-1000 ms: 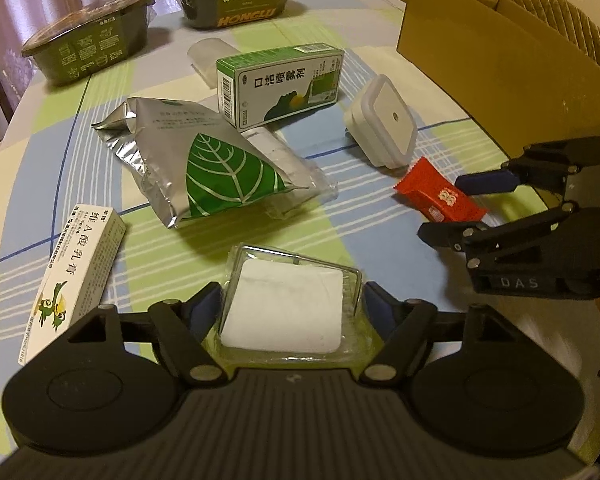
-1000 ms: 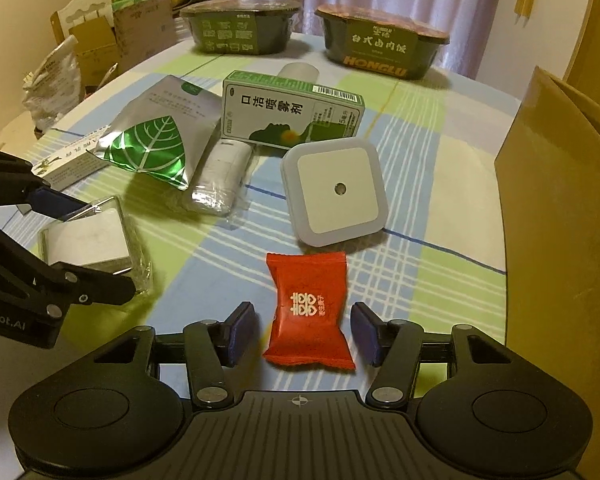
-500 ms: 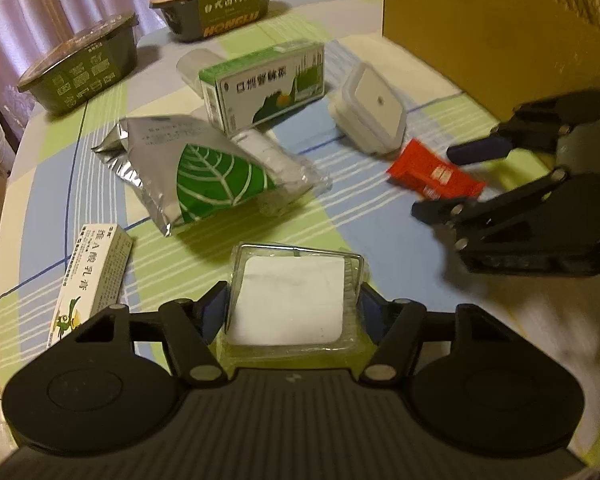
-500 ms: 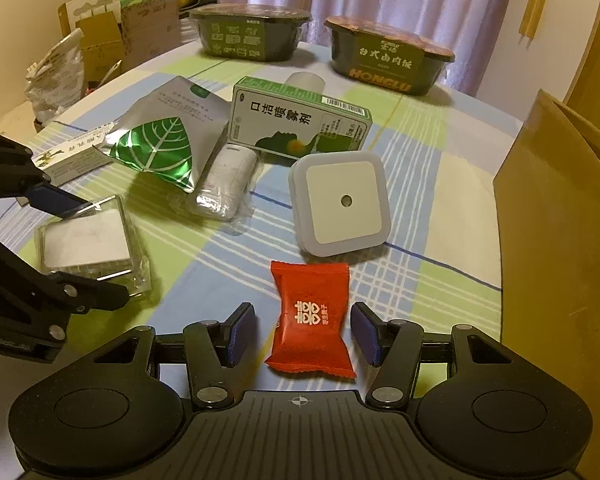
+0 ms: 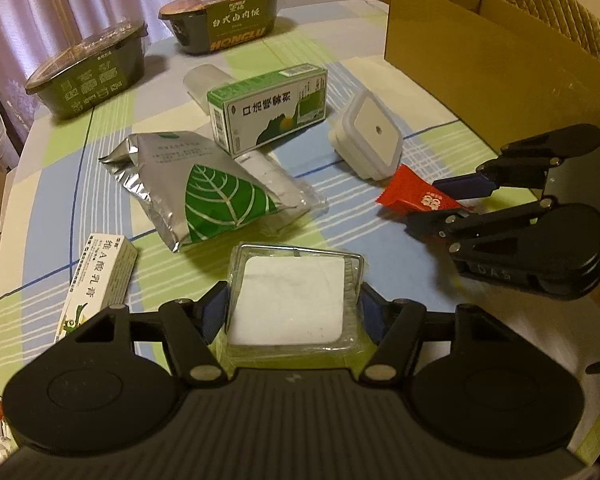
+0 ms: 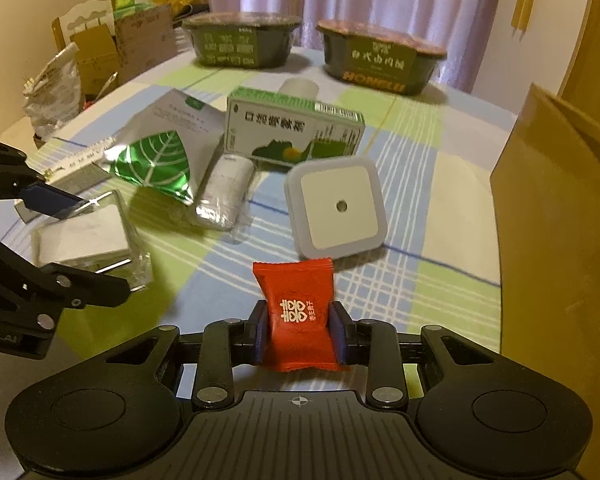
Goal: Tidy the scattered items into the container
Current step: 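Grasp the clear tray with the left tool while the right tool grasps the red candy packet, then carry the clear tray and red candy packet over the cardboard box with both tools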
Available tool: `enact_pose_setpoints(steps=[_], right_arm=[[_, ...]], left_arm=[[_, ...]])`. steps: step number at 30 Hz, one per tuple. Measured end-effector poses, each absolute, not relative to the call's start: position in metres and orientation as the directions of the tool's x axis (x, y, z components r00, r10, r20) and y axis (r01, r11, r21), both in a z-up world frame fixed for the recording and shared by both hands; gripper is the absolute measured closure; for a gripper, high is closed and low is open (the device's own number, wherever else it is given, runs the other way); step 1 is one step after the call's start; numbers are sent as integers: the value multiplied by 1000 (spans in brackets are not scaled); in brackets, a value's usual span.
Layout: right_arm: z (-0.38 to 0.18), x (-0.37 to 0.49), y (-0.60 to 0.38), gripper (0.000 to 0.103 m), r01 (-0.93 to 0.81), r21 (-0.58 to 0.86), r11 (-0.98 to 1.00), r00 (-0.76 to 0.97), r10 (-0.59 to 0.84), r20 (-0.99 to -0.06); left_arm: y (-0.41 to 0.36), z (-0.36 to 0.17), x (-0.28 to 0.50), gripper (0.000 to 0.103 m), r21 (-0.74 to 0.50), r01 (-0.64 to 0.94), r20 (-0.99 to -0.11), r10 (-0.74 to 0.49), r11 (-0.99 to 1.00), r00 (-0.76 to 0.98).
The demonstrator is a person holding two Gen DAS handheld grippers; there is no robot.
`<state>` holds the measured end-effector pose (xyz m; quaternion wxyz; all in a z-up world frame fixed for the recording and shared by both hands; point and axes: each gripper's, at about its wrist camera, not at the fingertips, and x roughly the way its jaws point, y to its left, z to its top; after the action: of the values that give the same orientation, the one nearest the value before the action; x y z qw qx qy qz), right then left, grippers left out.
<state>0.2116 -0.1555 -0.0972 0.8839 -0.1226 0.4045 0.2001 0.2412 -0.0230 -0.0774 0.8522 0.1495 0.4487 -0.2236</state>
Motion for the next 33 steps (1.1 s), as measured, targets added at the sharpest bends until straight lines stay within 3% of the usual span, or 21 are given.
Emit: enact_pose_setpoints(steps=[16, 23, 33], right_arm=[[-23, 205, -176, 69, -339, -109, 934, 763, 205, -614], [13, 203, -221, 69, -188, -97, 977, 830, 105, -548], [31, 176, -311, 69, 29, -76, 997, 848, -65, -527]], left_arm=[[-64, -31, 240, 40, 53, 538, -760, -316, 842, 568], [-98, 2, 241, 40, 31, 551, -692, -381, 834, 614], [-164, 34, 236, 40, -43, 597, -609, -495, 801, 620]])
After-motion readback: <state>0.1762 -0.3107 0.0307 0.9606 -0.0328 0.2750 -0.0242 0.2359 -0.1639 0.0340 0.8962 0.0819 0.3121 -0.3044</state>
